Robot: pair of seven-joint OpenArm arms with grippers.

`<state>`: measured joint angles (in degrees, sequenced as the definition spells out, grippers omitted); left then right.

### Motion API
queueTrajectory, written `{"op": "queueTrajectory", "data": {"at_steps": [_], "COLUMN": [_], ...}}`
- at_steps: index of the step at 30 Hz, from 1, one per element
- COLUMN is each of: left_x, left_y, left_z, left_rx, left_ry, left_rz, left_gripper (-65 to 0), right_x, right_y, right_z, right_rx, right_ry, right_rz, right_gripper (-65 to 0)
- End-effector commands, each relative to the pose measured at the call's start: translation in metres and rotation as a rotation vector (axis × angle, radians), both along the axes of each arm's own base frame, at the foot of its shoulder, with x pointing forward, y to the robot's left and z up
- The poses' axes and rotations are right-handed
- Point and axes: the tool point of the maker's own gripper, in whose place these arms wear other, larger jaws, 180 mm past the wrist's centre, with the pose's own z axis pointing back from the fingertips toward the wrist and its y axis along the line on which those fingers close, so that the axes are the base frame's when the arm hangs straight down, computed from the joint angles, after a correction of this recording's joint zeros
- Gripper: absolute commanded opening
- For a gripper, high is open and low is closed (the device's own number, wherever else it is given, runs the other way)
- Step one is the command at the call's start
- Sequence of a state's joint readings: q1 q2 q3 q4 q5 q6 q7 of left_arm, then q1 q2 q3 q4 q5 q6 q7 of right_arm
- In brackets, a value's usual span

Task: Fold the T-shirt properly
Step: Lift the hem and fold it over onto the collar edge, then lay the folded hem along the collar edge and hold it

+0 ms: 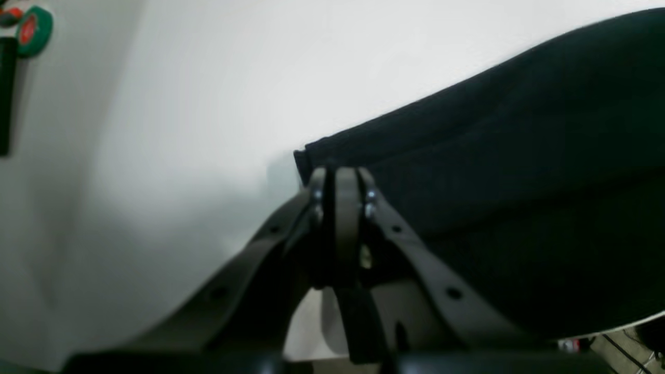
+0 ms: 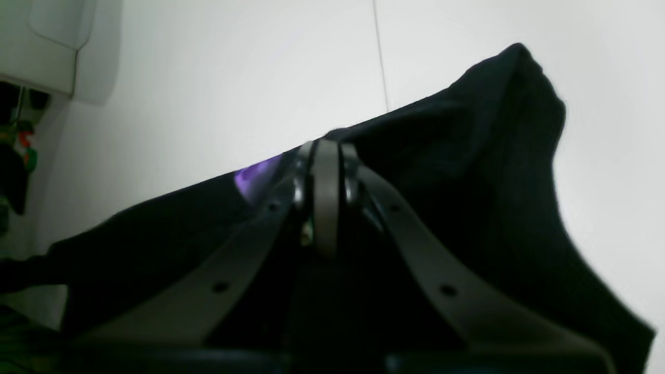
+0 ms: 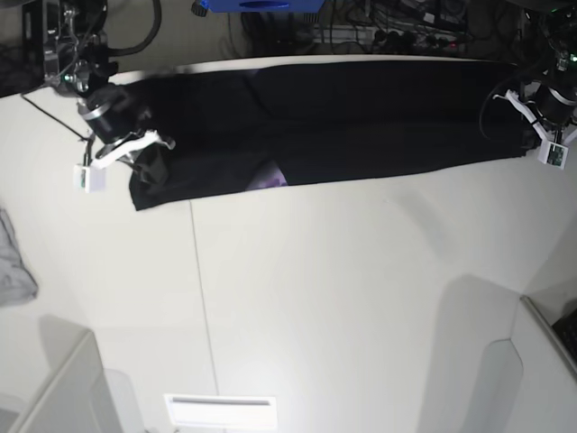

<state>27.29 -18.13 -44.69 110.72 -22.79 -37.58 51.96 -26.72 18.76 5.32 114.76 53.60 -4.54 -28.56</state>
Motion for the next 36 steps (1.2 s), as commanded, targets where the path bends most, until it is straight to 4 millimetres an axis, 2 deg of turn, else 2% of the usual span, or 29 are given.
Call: {"op": "queueTrajectory", "data": {"at_steps": [1, 8, 17, 21, 25, 28, 31, 36], "left_x": [0.006, -0.009, -0.014, -0.014, -0.012, -0.011, -0.003, -0.004], "left_y": [0.002, 0.001, 0.001, 0.002, 0.003, 0.003, 0.004, 0.002], "left_z": [0.011, 0.002, -0.002, -0.001, 0.0, 0.001, 0.004, 0.003], "left_rx": [0.019, 0.019, 0.019, 0.022, 0.026, 0.026, 0.027, 0.024], "left_ry": [-0.03, 0.017, 0.036, 0.035, 0.031, 0.028, 0.008, 0.011], "left_rz": [-0.023, -0.03, -0.031, -0.03, -0.028, -0.026, -0.023, -0.028], "left_gripper": [-65.0, -65.0, -65.0, -65.0, -65.0, -65.0, -65.0, -65.0], "right_x": [0.003, -0.016, -0.031, -0.031, -0.027, -0.026, -0.025, -0.03], "right_y": [0.0, 0.0, -0.005, -0.006, -0.023, -0.028, -0.028, -0.027], "right_z": [0.01, -0.004, -0.012, -0.012, -0.008, -0.006, -0.006, -0.004], "right_rx": [0.008, 0.009, 0.002, -0.002, -0.021, -0.026, -0.022, 0.064], "right_ry": [-0.035, 0.022, 0.04, 0.041, 0.028, 0.023, 0.021, 0.038], "right_rz": [0.002, 0.001, -0.027, -0.027, -0.067, -0.079, -0.082, -0.109], "right_gripper": [-65.0, -65.0, -65.0, -65.0, -65.0, -65.0, -65.0, -65.0]}}
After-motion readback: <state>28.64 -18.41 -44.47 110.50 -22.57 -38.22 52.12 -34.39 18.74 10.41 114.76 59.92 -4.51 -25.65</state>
